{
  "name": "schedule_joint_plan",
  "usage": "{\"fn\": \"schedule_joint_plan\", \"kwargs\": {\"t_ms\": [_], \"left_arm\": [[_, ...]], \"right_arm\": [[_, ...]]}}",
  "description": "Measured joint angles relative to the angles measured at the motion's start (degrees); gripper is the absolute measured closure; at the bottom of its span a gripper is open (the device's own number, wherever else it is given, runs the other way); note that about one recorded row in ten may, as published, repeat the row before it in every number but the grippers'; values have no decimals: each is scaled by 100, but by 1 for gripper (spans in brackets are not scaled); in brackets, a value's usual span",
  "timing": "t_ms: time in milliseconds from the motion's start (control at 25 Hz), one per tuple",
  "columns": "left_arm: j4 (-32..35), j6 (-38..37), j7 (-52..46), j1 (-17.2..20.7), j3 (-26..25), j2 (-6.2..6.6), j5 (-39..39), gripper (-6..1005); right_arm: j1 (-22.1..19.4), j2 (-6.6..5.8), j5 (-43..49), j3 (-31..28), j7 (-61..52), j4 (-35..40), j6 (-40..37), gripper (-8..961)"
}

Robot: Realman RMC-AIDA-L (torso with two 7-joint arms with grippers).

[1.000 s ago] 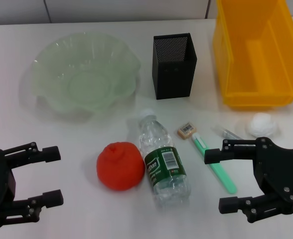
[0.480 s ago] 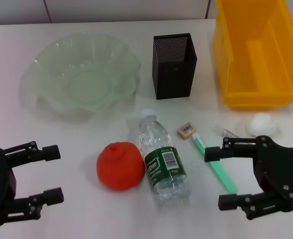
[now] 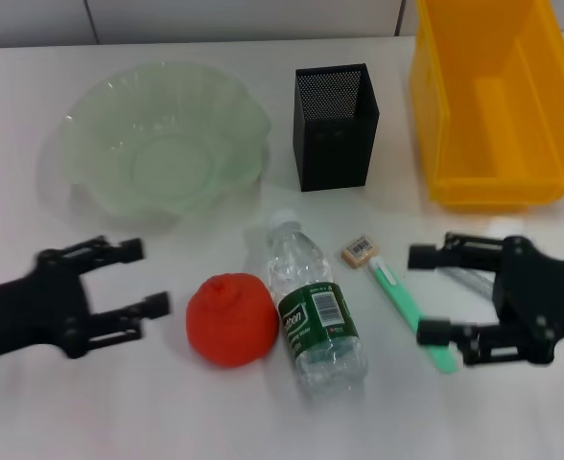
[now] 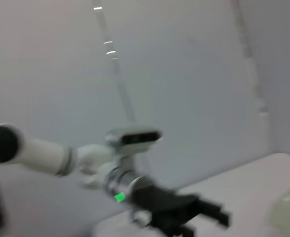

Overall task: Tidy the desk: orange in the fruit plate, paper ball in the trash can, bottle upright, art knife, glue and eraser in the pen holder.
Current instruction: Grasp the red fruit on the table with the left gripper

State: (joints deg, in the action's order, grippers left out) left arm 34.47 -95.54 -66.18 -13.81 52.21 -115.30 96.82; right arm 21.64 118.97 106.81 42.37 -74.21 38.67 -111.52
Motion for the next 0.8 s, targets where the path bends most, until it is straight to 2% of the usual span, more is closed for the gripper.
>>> {"fn": "schedule_joint_plan", "kwargs": {"t_ms": [40,80,120,200,480,560,800], "left_arm": [[-11,161,7,-61,-1,-60,95,218],[-4,529,14,-167,2,-207,317,218],[-4,529,14,-167,2,-207,317,218],[-15,792,29,-257,29,-285,447,219],[-549,1186,71,-760,132,-315,898,220],[-582,1192,71,-801,139,-317,946,220],[-634,1187,80,-875,206,-333,1028,458]], "right_arm": [[-22,-6,1,-122,-31,-1,95,130],[-43,-10,2,-251,-52,-13,159,130],[-69,-15,4,-391,-69,-29,216,130],[-98,-25,6,-596,-78,-79,267,129],[-188,-49,8,-840,-85,-150,438,129],[-188,-49,9,-846,-85,-152,456,129],[-186,-49,14,-852,-90,-158,517,129]]}}
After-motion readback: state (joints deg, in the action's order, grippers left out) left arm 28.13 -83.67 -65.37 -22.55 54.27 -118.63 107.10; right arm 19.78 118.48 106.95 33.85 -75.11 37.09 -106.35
